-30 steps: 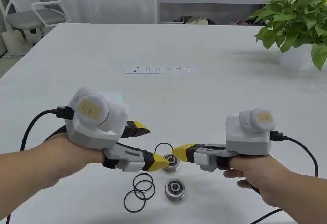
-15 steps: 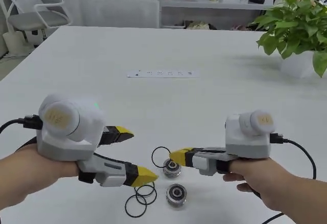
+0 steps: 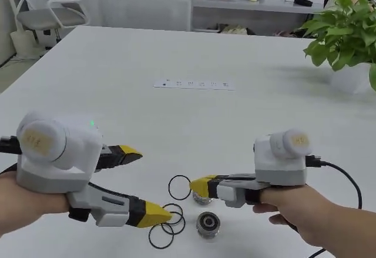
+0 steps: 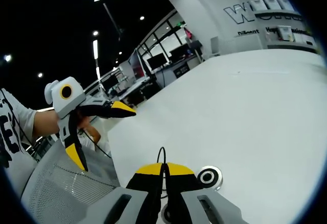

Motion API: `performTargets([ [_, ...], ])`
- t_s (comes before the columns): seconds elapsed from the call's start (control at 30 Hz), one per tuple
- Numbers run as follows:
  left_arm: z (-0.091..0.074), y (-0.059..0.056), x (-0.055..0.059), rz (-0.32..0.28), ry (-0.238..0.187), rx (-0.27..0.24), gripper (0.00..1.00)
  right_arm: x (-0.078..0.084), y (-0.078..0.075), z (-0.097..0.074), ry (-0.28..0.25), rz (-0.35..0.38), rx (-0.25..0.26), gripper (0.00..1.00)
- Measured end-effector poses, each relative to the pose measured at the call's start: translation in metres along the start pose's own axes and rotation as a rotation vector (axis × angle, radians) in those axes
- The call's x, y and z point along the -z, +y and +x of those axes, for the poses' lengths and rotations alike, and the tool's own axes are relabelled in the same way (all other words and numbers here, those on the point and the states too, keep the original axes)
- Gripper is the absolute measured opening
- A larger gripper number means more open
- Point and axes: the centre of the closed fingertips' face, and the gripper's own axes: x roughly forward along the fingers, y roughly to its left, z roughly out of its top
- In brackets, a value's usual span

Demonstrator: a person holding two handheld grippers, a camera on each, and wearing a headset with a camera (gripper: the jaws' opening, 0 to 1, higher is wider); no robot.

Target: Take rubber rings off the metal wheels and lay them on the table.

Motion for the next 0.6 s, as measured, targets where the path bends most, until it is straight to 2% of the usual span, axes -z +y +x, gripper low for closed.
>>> performTargets([
  [0.17, -0.01, 0.002, 0.002, -0.017, -0.015, -0.017, 0.77, 0.006, 0.007, 0.008, 0.035, -0.012, -0.02, 0.0],
  [0.6, -0.027, 0.009, 0.013, -0.038, -0.01, -0.058, 0.78, 0.024, 0.018, 0.028, 0.124, 0.004, -0.065, 0.0],
])
